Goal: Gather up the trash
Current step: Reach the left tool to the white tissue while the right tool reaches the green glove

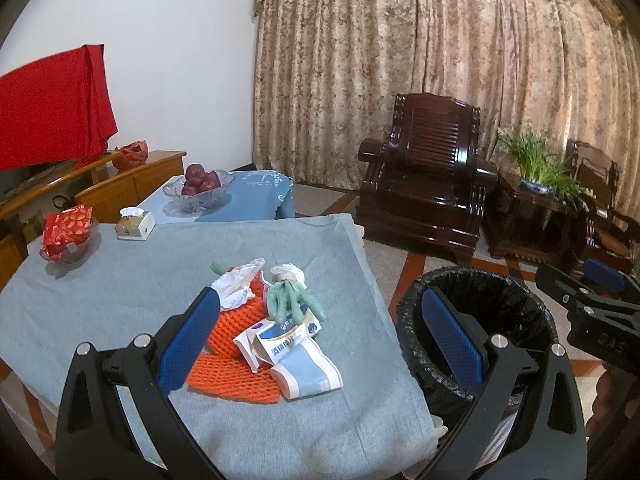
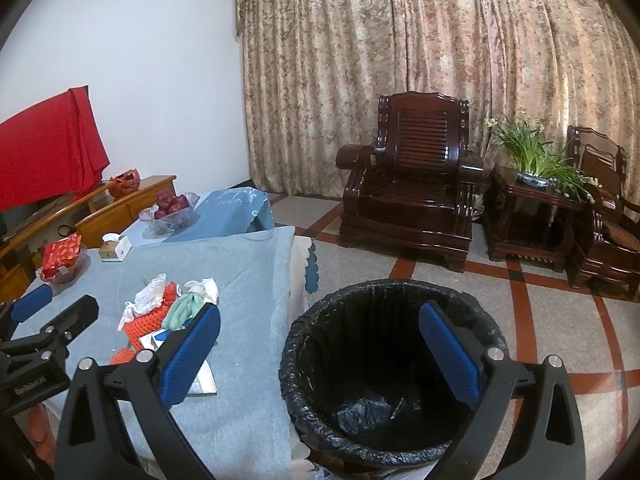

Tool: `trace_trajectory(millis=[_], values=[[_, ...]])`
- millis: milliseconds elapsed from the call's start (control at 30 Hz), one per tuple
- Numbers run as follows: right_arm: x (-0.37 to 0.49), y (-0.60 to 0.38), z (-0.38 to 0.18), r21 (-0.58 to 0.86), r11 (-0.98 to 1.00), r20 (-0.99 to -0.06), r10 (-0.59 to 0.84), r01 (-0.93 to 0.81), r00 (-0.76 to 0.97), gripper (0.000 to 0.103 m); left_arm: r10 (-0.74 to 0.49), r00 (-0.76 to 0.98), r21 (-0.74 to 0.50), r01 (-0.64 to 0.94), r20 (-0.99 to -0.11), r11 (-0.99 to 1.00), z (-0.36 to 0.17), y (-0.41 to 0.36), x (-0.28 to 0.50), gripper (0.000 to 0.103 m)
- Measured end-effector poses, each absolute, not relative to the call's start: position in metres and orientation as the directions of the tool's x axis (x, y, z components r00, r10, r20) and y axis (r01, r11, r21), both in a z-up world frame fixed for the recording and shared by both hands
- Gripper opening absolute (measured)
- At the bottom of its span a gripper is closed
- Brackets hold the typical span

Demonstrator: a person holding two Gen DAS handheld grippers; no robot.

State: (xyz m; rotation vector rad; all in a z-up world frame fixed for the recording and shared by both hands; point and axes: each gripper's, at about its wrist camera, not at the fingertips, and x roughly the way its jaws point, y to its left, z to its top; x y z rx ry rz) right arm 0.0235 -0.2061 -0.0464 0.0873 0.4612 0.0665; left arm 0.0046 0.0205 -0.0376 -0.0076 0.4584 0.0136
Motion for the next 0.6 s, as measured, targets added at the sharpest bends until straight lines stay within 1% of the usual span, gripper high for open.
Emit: trace_trajectory(millis=[33, 67, 233, 367, 467, 533, 600], values=[[0.027, -0.202, -0.051, 0.126, 0.988, -0.440, 0.141, -0.094, 0.887, 0.097, 0.019, 0.900, 0.000, -0.022, -0.436, 1.000, -0.040, 0.024, 0.005, 0.098], [0.030, -0.199, -0.054, 0.108, 0.992, -0.443, 0.110, -0.069, 0.890, 0.097, 0.029, 0.903, 0.004, -0.030, -0.428, 1.000, -0.040, 0.029, 0.006, 0.098], [0.054, -0.178, -0.066, 0.121, 0.985, -0.468, 0.165, -0.122, 0.868, 0.097, 0.121, 0.909, 0.008, -0.129, -0.398, 0.992, -0.046, 0.063, 0.015, 0.098], [0.077, -0.152, -0.075, 0.130, 0.977, -0.478, 0.213, -0.172, 0.852, 0.097, 0.188, 0.896, 0.045, -0.186, -0.402, 0.981, -0.054, 0.093, 0.027, 0.098], [0.098, -0.129, -0.084, 0.128, 0.969, -0.482, 0.249, -0.214, 0.840, 0.097, 0.208, 0.888, 0.054, -0.204, -0.411, 0.978, -0.061, 0.113, 0.040, 0.098], [0.116, -0.116, -0.086, 0.136, 0.961, -0.487, 0.275, -0.239, 0.829, 0.096, 0.215, 0.883, 0.047, -0.215, -0.418, 0.976, -0.066, 0.123, 0.049, 0.098], [0.132, -0.100, -0.092, 0.138, 0.956, -0.494, 0.294, -0.260, 0.818, 0.092, 0.213, 0.877, 0.035, -0.219, -0.431, 0.975, -0.069, 0.137, 0.064, 0.098]])
